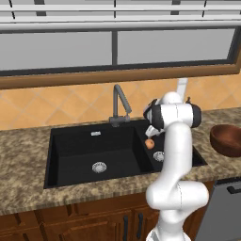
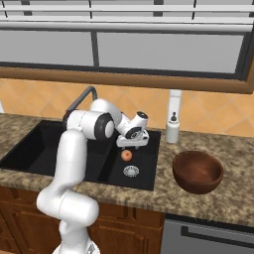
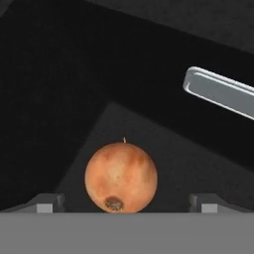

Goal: Pick the onion from the sink and place it in the bowl. Then pick the bowl and place it in the microwave. Then close the microwave door and press the start button.

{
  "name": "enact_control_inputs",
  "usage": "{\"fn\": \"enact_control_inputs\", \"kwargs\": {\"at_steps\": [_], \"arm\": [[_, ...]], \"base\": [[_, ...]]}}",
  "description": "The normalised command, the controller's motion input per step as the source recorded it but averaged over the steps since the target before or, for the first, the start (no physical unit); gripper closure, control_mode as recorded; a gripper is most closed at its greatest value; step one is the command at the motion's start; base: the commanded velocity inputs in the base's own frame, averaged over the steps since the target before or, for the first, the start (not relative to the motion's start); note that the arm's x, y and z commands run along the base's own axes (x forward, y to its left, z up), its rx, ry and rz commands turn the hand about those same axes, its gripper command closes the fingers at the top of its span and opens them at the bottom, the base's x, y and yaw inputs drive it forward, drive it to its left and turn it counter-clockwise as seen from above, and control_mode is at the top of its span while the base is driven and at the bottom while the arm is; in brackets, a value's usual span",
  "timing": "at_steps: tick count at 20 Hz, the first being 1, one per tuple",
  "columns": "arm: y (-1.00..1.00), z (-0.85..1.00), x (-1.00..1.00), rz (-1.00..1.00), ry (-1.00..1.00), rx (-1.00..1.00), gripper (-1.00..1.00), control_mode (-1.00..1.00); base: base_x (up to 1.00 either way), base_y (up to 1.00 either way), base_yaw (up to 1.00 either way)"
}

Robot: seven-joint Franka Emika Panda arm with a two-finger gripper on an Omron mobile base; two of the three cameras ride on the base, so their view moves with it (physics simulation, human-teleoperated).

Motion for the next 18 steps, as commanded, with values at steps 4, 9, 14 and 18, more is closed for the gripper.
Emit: {"fn": "enact_control_inputs", "kwargs": {"at_steps": [4,9,14,18], "arm": [[0.0,-0.27,0.03,0.0,0.15,0.09,-1.0,-1.0],[0.09,-0.17,0.01,0.0,0.18,0.03,-1.0,-1.0],[0.17,-0.14,0.09,0.0,0.06,0.02,-1.0,-1.0],[0.02,-0.54,0.14,0.0,0.06,0.09,-1.0,-1.0]], "base": [[0.0,0.0,0.0],[0.0,0.0,0.0],[0.0,0.0,0.0],[0.0,0.0,0.0]]}}
